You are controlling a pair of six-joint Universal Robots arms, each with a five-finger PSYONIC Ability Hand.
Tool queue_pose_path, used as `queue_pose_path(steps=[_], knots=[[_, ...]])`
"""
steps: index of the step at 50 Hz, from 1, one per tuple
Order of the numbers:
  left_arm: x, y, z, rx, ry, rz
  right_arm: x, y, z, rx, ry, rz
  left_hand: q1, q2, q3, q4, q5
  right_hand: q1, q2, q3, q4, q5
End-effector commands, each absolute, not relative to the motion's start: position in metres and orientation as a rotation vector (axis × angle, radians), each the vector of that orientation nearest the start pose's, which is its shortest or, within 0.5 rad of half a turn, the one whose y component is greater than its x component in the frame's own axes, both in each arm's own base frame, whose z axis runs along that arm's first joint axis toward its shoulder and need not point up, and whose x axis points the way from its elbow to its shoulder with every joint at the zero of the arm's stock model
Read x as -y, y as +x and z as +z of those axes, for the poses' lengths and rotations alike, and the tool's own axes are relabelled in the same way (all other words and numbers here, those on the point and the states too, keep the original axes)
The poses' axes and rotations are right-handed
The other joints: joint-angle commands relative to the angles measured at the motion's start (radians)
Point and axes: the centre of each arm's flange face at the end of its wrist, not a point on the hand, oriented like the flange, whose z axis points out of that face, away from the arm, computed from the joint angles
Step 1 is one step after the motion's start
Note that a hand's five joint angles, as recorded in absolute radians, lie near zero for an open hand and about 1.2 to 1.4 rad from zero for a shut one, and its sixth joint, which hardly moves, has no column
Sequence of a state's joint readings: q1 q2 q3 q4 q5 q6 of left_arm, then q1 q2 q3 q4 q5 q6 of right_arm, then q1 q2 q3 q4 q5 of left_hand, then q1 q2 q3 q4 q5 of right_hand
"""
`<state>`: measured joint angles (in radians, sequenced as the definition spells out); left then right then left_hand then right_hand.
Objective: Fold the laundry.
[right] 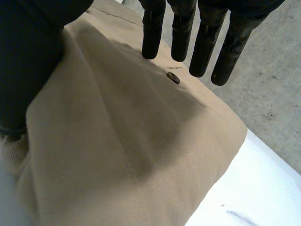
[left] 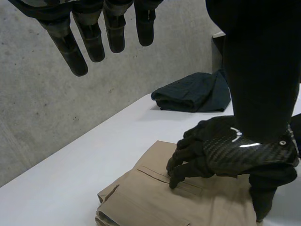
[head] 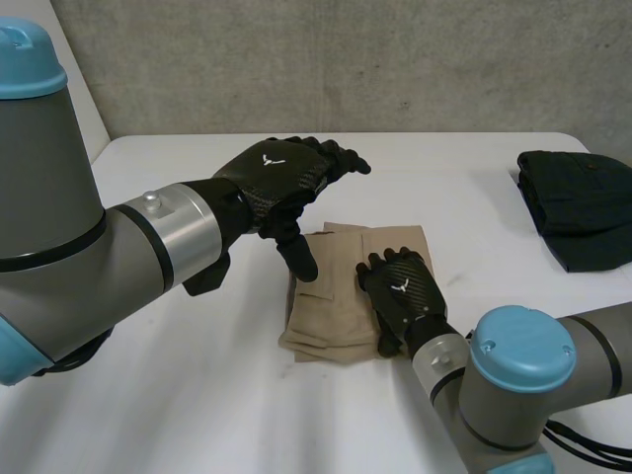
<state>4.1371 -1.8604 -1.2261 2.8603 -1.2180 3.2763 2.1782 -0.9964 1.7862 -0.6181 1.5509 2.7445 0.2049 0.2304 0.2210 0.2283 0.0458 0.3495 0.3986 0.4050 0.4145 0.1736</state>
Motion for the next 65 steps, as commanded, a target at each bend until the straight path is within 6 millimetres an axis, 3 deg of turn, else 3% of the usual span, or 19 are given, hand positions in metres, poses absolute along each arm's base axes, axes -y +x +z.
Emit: queue_pose_path(steps=[1,5,11,17,22,24,25,29,33,42,49,58,65], knots=[[0.203,-0.326,0.293,1.848,-0.999,1.527,0.227,0.32,0.1,-1.992,-1.142,-1.933,0.029,0.004,0.013,0.006,0.014,0.161,0.112,0.106,0.096,0.163],[0.203,-0.326,0.293,1.847,-0.998,1.529,0.23,0.322,0.097,-1.993,-1.148,-1.927,0.029,0.004,0.013,0.006,0.014,0.278,0.229,0.223,0.213,0.28],[0.203,-0.326,0.293,1.844,-0.998,1.53,0.237,0.326,0.101,-1.974,-1.139,-1.948,0.029,0.004,0.013,0.006,0.014,1.017,0.968,0.962,0.952,1.019],[0.204,-0.326,0.294,1.846,-0.993,1.534,0.257,0.322,0.116,-1.972,-1.096,-2.002,0.029,0.004,0.013,0.006,0.014,1.047,0.998,0.991,0.982,1.048],[0.204,-0.325,0.295,1.842,-0.992,1.538,0.3,0.29,0.132,-2.047,-1.035,-2.043,0.029,0.004,0.013,0.006,0.014,1.047,0.998,0.991,0.982,1.048],[0.204,-0.325,0.295,1.843,-0.99,1.539,0.308,0.283,0.135,-2.05,-1.052,-2.037,0.029,0.004,0.013,0.006,0.014,1.047,0.998,0.991,0.982,1.048],[0.204,-0.325,0.295,1.843,-0.99,1.539,0.314,0.277,0.136,-2.054,-1.086,-2.018,0.029,0.004,0.013,0.006,0.014,1.036,0.987,0.981,0.971,1.038],[0.205,-0.325,0.295,1.843,-0.989,1.542,0.313,0.271,0.128,-2.063,-1.196,-1.931,0.029,0.004,0.013,0.006,0.014,0.421,0.372,0.366,0.356,0.423],[0.206,-0.325,0.294,1.848,-0.985,1.534,0.31,0.269,0.123,-2.087,-1.218,-1.889,0.029,0.004,0.013,0.006,0.014,0.285,0.236,0.23,0.22,0.286],[0.206,-0.325,0.293,1.854,-0.969,1.526,0.308,0.264,0.12,-2.124,-1.182,-1.862,0.032,0.007,0.016,0.009,0.017,0.232,0.183,0.176,0.167,0.233],[0.206,-0.325,0.292,1.854,-0.97,1.52,0.298,0.259,0.111,-2.159,-1.198,-1.808,0.035,0.01,0.019,0.012,0.02,0.064,0.015,0.009,-0.001,0.066],[0.207,-0.327,0.288,1.862,-0.974,1.509,0.289,0.259,0.114,-2.145,-1.2,-1.802,0.035,0.01,0.019,0.012,0.02,0.064,0.015,0.009,-0.001,0.066],[0.209,-0.327,0.286,1.861,-0.97,1.514,0.296,0.263,0.107,-2.116,-1.195,-1.84,0.035,0.01,0.019,0.012,0.02,0.114,0.065,0.059,0.049,0.115]])
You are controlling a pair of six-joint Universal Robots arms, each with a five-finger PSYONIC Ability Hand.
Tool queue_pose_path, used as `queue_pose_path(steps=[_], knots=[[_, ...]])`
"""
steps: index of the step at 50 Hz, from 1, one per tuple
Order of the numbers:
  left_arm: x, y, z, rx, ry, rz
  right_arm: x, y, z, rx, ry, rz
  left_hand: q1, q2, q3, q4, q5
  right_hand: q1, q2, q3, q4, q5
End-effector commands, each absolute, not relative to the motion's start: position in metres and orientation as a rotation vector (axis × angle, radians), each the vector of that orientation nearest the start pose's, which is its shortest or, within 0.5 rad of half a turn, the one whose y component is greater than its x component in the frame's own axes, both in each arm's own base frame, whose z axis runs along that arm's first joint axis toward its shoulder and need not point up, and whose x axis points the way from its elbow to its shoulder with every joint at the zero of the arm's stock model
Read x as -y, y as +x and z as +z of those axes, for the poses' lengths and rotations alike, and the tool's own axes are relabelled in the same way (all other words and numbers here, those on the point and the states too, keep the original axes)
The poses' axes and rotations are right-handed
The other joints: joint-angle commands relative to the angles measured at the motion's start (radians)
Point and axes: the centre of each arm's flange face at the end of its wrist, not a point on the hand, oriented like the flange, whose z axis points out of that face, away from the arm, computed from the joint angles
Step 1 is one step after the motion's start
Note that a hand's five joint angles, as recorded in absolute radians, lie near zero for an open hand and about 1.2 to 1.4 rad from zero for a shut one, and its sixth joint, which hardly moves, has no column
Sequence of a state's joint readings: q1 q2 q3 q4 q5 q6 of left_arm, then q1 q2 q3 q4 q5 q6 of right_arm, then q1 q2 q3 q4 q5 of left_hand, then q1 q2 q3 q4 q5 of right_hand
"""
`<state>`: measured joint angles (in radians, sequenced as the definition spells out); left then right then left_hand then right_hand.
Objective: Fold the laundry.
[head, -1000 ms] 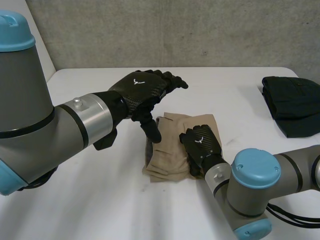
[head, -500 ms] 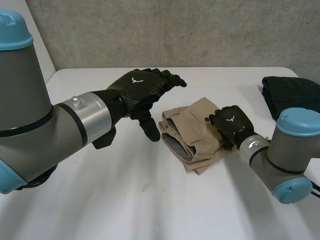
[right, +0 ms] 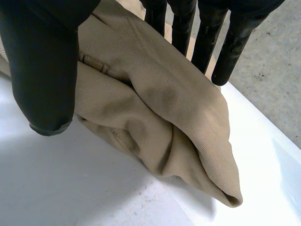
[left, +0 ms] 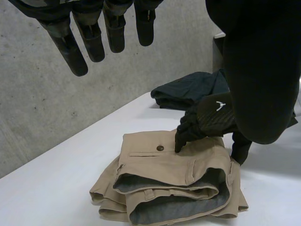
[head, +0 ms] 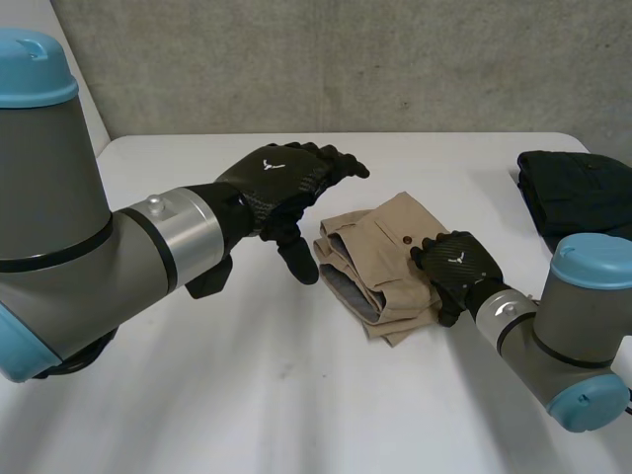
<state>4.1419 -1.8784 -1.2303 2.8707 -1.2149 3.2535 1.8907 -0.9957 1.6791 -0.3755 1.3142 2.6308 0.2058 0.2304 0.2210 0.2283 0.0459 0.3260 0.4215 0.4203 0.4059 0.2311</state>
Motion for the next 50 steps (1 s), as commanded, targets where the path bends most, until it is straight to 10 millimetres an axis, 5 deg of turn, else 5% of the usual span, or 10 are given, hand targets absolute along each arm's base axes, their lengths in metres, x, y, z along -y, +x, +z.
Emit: queue_pose_path(steps=[1,32,35,37,43,50], knots=[[0.209,-0.327,0.286,1.862,-0.97,1.513,0.297,0.264,0.107,-2.11,-1.193,-1.847,0.034,0.01,0.019,0.012,0.02,0.149,0.054,0.055,0.069,0.07],[0.211,-0.328,0.284,1.856,-0.966,1.522,0.33,0.292,0.105,-2.02,-1.167,-1.926,0.046,0.021,0.031,0.023,0.031,0.39,0.294,0.296,0.31,0.31],[0.211,-0.328,0.283,1.857,-0.966,1.521,0.328,0.296,0.103,-2.01,-1.175,-1.921,0.046,0.021,0.031,0.023,0.031,0.671,0.575,0.577,0.591,0.591],[0.211,-0.328,0.283,1.857,-0.966,1.521,0.33,0.297,0.102,-2.009,-1.178,-1.923,0.046,0.021,0.031,0.023,0.031,1.058,0.963,0.964,0.978,0.978],[0.211,-0.327,0.283,1.858,-0.965,1.522,0.336,0.293,0.137,-1.945,-1.156,-2.019,0.046,0.021,0.031,0.023,0.031,1.07,0.975,0.976,0.99,0.991],[0.211,-0.327,0.284,1.859,-0.955,1.518,0.358,0.272,0.147,-1.975,-1.139,-2.05,0.049,0.024,0.034,0.026,0.034,1.07,0.975,0.976,0.99,0.991]])
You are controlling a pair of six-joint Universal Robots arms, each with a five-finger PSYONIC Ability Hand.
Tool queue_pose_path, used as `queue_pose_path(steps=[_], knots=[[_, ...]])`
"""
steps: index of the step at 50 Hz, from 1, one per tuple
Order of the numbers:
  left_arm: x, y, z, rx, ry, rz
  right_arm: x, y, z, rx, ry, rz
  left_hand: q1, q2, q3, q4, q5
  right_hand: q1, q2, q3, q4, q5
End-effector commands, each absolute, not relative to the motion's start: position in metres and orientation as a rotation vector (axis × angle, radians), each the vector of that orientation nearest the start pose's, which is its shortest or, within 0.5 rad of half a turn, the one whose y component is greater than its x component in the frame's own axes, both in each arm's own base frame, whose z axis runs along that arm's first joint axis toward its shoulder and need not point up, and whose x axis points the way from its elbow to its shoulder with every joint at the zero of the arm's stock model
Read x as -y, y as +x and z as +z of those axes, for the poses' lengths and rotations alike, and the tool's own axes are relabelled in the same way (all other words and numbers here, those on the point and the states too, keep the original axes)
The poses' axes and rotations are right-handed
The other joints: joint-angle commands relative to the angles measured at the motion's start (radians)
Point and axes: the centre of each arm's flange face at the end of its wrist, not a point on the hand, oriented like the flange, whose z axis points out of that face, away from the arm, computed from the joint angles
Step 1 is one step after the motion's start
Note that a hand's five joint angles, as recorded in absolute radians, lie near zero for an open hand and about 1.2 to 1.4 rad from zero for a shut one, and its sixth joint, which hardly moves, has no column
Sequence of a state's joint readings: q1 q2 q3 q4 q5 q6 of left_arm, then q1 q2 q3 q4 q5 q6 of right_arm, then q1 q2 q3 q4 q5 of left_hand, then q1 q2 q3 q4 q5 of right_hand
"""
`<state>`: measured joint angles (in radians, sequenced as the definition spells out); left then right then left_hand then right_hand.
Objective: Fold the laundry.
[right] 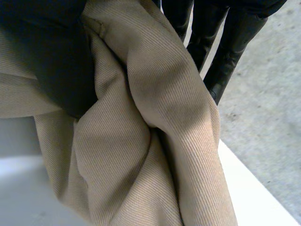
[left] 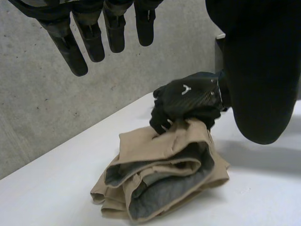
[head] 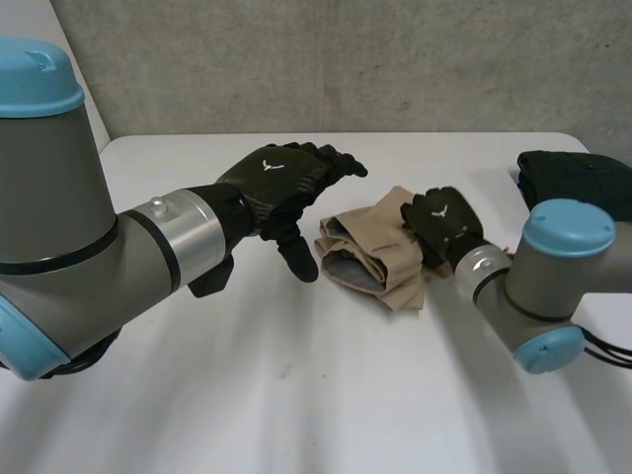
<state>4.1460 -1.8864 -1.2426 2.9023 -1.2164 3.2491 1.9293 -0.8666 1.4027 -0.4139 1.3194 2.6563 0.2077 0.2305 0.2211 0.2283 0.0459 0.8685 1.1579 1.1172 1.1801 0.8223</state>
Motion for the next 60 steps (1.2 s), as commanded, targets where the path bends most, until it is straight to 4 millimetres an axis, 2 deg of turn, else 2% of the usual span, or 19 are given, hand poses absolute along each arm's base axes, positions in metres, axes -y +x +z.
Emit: queue_pose_path(steps=[1,10,16,20,23,24,28,31,33,35,36,42,43,46,47,51,55,59,60], knots=[[0.212,-0.327,0.283,1.861,-0.954,1.517,0.364,0.267,0.146,-1.984,-1.136,-2.045,0.047,0.024,0.034,0.026,0.034,0.528,0.238,0.279,0.216,0.399],[0.21,-0.327,0.287,1.849,-0.952,1.523,0.385,0.253,0.143,-1.909,-1.323,-2.064,0.044,0.021,0.031,0.023,0.031,0.528,0.238,0.279,0.216,0.399],[0.208,-0.327,0.287,1.844,-0.956,1.519,0.408,0.25,0.166,-1.8,-1.362,-2.161,0.023,0.001,0.01,0.003,0.011,0.528,0.238,0.279,0.216,0.399],[0.208,-0.328,0.286,1.847,-0.957,1.516,0.428,0.252,0.194,-1.713,-1.317,-2.295,0.0,-0.023,-0.013,-0.021,-0.013,0.528,0.238,0.279,0.216,0.399],[0.209,-0.328,0.286,1.848,-0.956,1.517,0.449,0.247,0.227,-1.645,-1.205,-2.428,0.0,-0.023,-0.013,-0.021,-0.013,0.528,0.238,0.279,0.216,0.399],[0.209,-0.327,0.286,1.848,-0.956,1.517,0.462,0.238,0.243,-1.626,-1.115,-2.506,-0.003,-0.026,-0.016,-0.024,-0.016,0.528,0.238,0.279,0.216,0.399],[0.209,-0.327,0.287,1.844,-0.955,1.522,0.49,0.215,0.284,-1.518,-0.903,-2.7,-0.003,-0.026,-0.016,-0.024,-0.016,0.528,0.238,0.279,0.216,0.399],[0.209,-0.327,0.287,1.844,-0.955,1.522,0.504,0.2,0.3,-1.462,-0.844,-2.772,-0.003,-0.026,-0.016,-0.024,-0.016,0.528,0.238,0.279,0.216,0.399],[0.208,-0.328,0.287,1.843,-0.957,1.521,0.517,0.181,0.302,-1.472,-0.818,-2.806,-0.003,-0.026,-0.016,-0.024,-0.016,0.528,0.238,0.279,0.216,0.399],[0.208,-0.328,0.287,1.844,-0.957,1.519,0.523,0.17,0.297,-1.506,-0.817,-2.803,-0.003,-0.026,-0.016,-0.024,-0.016,0.528,0.238,0.279,0.216,0.399],[0.208,-0.328,0.287,1.844,-0.957,1.519,0.529,0.159,0.288,-1.551,-0.821,-2.784,0.0,-0.023,-0.013,-0.021,-0.013,0.528,0.238,0.279,0.216,0.399],[0.208,-0.329,0.284,1.849,-0.961,1.507,0.543,0.128,0.247,-1.696,-0.849,-2.697,0.0,-0.023,-0.013,-0.021,-0.013,0.528,0.238,0.279,0.216,0.399],[0.208,-0.329,0.283,1.85,-0.962,1.506,0.546,0.114,0.231,-1.756,-0.859,-2.669,0.0,-0.023,-0.013,-0.021,-0.013,0.528,0.238,0.279,0.216,0.399],[0.207,-0.33,0.282,1.851,-0.964,1.501,0.549,0.095,0.205,-1.846,-0.893,-2.617,0.0,-0.023,-0.013,-0.021,-0.013,0.528,0.238,0.279,0.216,0.399],[0.206,-0.33,0.282,1.851,-0.964,1.501,0.548,0.085,0.188,-1.892,-0.939,-2.582,-0.003,-0.026,-0.016,-0.024,-0.016,0.528,0.238,0.279,0.216,0.399],[0.204,-0.331,0.28,1.838,-0.969,1.504,0.542,0.066,0.148,-1.982,-1.1,-2.492,-0.012,-0.035,-0.025,-0.032,-0.025,0.528,0.238,0.279,0.216,0.399],[0.199,-0.335,0.281,1.799,-0.983,1.518,0.537,0.044,0.131,-2.043,-1.228,-2.464,-0.012,-0.035,-0.025,-0.032,-0.025,0.528,0.238,0.279,0.216,0.399],[0.198,-0.336,0.28,1.791,-0.984,1.522,0.534,0.039,0.129,-2.054,-1.28,-2.455,-0.012,-0.035,-0.025,-0.032,-0.025,0.517,0.228,0.268,0.206,0.389],[0.198,-0.336,0.28,1.791,-0.984,1.522,0.534,0.039,0.13,-2.058,-1.28,-2.46,-0.012,-0.035,-0.025,-0.032,-0.025,0.267,-0.022,0.018,-0.044,0.139]])
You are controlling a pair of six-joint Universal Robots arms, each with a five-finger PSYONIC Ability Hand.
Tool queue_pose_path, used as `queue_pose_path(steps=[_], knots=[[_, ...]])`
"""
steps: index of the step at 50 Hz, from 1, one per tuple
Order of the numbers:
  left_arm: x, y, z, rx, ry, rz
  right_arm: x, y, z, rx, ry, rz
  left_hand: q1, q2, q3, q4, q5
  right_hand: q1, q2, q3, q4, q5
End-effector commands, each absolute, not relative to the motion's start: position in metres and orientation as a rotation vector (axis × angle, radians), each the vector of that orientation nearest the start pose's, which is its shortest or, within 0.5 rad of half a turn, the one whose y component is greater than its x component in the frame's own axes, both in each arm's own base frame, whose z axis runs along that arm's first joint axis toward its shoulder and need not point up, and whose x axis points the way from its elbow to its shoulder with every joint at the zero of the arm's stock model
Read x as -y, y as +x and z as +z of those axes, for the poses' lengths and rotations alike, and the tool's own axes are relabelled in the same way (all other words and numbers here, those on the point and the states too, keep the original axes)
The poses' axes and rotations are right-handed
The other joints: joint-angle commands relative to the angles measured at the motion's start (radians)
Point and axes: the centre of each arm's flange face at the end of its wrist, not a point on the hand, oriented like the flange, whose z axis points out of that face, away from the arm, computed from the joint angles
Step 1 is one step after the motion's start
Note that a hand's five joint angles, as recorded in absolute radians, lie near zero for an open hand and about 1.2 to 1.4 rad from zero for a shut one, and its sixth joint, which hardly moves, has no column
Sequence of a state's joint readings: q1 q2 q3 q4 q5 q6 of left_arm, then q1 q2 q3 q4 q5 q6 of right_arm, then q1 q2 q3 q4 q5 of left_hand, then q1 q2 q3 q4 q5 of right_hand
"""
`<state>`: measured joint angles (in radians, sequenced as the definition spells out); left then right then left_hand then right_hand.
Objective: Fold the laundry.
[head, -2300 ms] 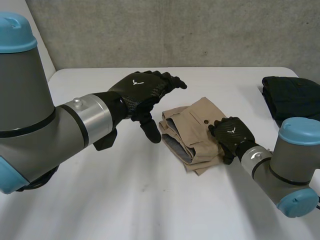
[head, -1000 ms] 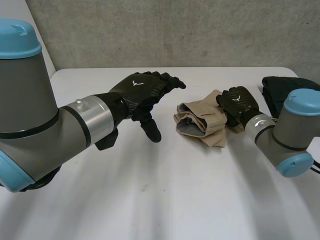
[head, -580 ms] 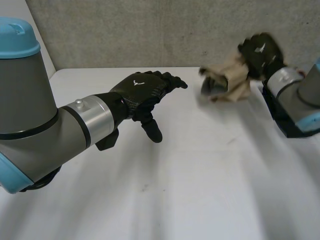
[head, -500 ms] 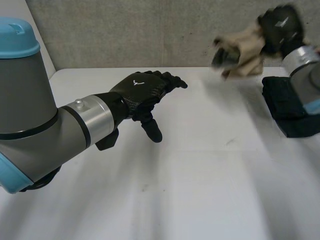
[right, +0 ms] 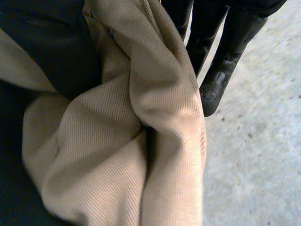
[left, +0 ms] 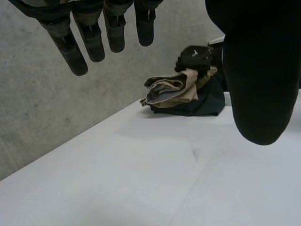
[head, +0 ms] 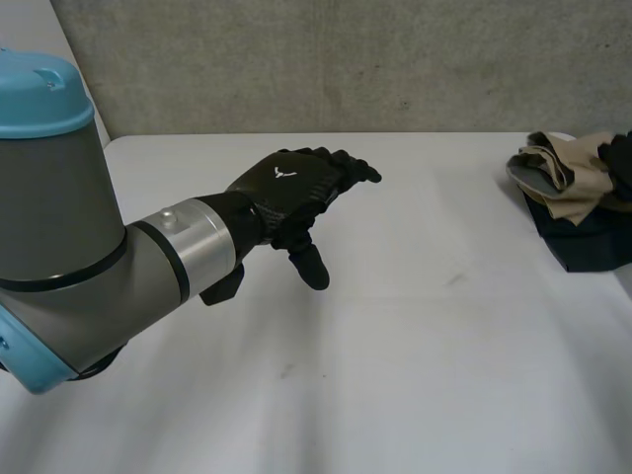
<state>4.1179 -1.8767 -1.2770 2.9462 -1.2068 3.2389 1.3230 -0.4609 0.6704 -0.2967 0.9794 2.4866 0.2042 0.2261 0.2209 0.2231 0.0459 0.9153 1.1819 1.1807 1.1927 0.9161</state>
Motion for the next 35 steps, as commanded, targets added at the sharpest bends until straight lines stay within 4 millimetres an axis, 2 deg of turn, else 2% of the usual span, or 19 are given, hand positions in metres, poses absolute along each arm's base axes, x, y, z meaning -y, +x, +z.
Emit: queue_pose_path(steps=[1,2,3,5,10,12,13,16,17,20,21,24,25,27,28,31,32,34,35], knots=[[0.198,-0.336,0.281,1.79,-0.984,1.524,0.534,0.039,0.131,-2.061,-1.277,-2.461,-0.008,-0.03,-0.025,-0.027,-0.025,-0.082,-0.348,-0.347,-0.359,-0.257],[0.198,-0.336,0.281,1.788,-0.984,1.525,0.534,0.039,0.137,-2.057,-1.275,-2.476,-0.008,-0.03,-0.025,-0.027,-0.025,-0.579,-0.845,-0.844,-0.856,-0.754],[0.197,-0.336,0.281,1.786,-0.983,1.525,0.534,0.039,0.141,-2.059,-1.273,-2.484,-0.008,-0.03,-0.025,-0.027,-0.025,-0.741,-1.007,-1.006,-1.018,-0.916],[0.197,-0.336,0.281,1.786,-0.983,1.525,0.534,0.038,0.149,-2.065,-1.266,-2.501,-0.011,-0.033,-0.028,-0.03,-0.027,-0.741,-1.007,-1.006,-1.018,-0.916],[0.197,-0.336,0.282,1.785,-0.983,1.526,0.528,0.036,0.192,-2.095,-1.221,-2.575,-0.011,-0.033,-0.028,-0.03,-0.027,-0.741,-1.007,-1.006,-1.018,-0.916],[0.197,-0.336,0.282,1.784,-0.983,1.528,0.525,0.037,0.204,-2.11,-1.206,-2.588,-0.011,-0.033,-0.028,-0.03,-0.027,-0.741,-1.007,-1.006,-1.018,-0.916],[0.197,-0.336,0.282,1.784,-0.983,1.528,0.521,0.041,0.219,-2.117,-1.19,-2.611,-0.011,-0.033,-0.028,-0.03,-0.027,-0.741,-1.007,-1.006,-1.018,-0.916],[0.197,-0.336,0.283,1.782,-0.982,1.532,0.51,0.06,0.244,-2.096,-1.181,-2.634,-0.008,-0.03,-0.025,-0.027,-0.025,-0.741,-1.007,-1.006,-1.018,-0.916],[0.197,-0.336,0.284,1.78,-0.982,1.532,0.5,0.076,0.26,-2.073,-1.18,-2.642,-0.008,-0.03,-0.025,-0.027,-0.025,-0.741,-1.007,-1.006,-1.018,-0.916],[0.196,-0.334,0.287,1.772,-0.979,1.545,0.482,0.1,0.278,-2.039,-1.181,-2.625,-0.008,-0.03,-0.025,-0.027,-0.025,-0.741,-1.007,-1.006,-1.018,-0.916],[0.196,-0.334,0.288,1.771,-0.979,1.546,0.469,0.116,0.286,-2.025,-1.172,-2.593,-0.008,-0.03,-0.025,-0.027,-0.025,-0.741,-1.007,-1.006,-1.018,-0.916],[0.196,-0.333,0.292,1.763,-0.974,1.561,0.446,0.142,0.297,-1.99,-1.136,-2.535,-0.011,-0.033,-0.028,-0.03,-0.027,-0.741,-1.007,-1.006,-1.018,-0.916],[0.196,-0.333,0.293,1.761,-0.971,1.566,0.428,0.164,0.303,-1.961,-1.088,-2.478,-0.011,-0.033,-0.028,-0.03,-0.027,-0.741,-1.007,-1.006,-1.018,-0.916],[0.196,-0.33,0.299,1.754,-0.962,1.589,0.412,0.181,0.306,-1.954,-1.011,-2.418,-0.014,-0.036,-0.031,-0.033,-0.03,-0.741,-1.007,-1.006,-1.018,-0.916],[0.196,-0.329,0.301,1.751,-0.956,1.595,0.396,0.194,0.309,-1.955,-0.907,-2.358,-0.017,-0.039,-0.034,-0.036,-0.033,-0.741,-1.007,-1.006,-1.018,-0.916],[0.202,-0.321,0.308,1.764,-0.896,1.628,0.371,0.206,0.316,-1.963,-0.722,-2.286,-0.014,-0.036,-0.031,-0.033,-0.03,-0.741,-1.007,-1.006,-1.018,-0.916],[0.205,-0.318,0.31,1.776,-0.868,1.643,0.353,0.21,0.324,-1.95,-0.62,-2.259,-0.014,-0.036,-0.031,-0.033,-0.03,-0.741,-1.007,-1.006,-1.018,-0.916],[0.212,-0.31,0.313,1.804,-0.807,1.683,0.337,0.215,0.325,-1.951,-0.537,-2.216,-0.014,-0.036,-0.031,-0.033,-0.03,-0.741,-1.007,-1.006,-1.018,-0.916],[0.221,-0.299,0.317,1.84,-0.73,1.739,0.33,0.218,0.323,-1.949,-0.511,-2.193,-0.014,-0.036,-0.031,-0.033,-0.03,-0.741,-1.007,-1.006,-1.018,-0.916]])
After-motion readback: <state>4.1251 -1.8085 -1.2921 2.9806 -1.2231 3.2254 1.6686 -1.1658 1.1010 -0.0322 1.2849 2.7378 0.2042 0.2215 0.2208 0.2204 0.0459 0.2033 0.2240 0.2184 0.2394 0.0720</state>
